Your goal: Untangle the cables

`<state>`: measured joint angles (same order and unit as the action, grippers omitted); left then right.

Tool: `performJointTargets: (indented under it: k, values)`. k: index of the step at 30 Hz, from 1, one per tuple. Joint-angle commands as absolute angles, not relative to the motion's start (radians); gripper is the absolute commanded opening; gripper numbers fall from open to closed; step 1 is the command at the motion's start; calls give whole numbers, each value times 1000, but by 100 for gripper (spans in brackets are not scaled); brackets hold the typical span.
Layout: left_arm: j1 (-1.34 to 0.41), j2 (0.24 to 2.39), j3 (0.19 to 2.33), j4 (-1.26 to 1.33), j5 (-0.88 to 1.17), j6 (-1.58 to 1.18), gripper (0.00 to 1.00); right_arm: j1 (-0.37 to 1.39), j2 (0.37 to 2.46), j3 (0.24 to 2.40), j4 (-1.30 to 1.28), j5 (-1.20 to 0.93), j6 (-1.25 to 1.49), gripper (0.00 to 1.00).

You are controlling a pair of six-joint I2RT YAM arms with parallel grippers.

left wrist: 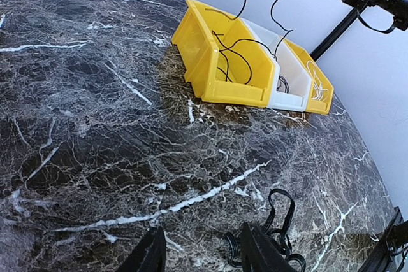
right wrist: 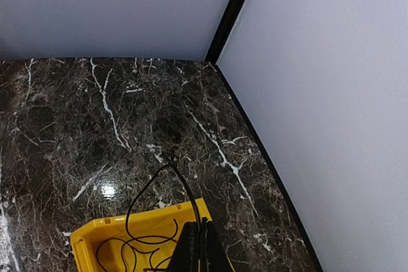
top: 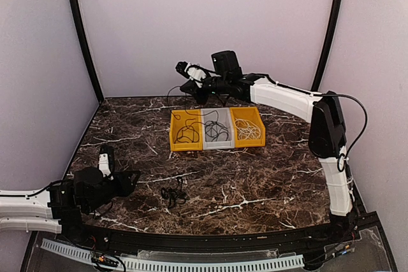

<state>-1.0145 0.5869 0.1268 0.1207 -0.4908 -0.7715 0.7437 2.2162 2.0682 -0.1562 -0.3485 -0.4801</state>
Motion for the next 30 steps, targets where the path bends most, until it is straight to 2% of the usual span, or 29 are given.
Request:
performJointTargets:
  k: [1, 11, 30]
  values:
    - [-1019, 583, 97, 126, -505, -777, 42, 721, 2155, 2008, -91, -371, -454, 0]
    - [-1020, 589, 94, 133, -504, -782, 42, 721, 2182, 2024, -128, -367, -465, 0]
    - [-1019, 488, 89, 72, -534, -780, 42, 730, 2387, 2182, -471, -258, -559, 2]
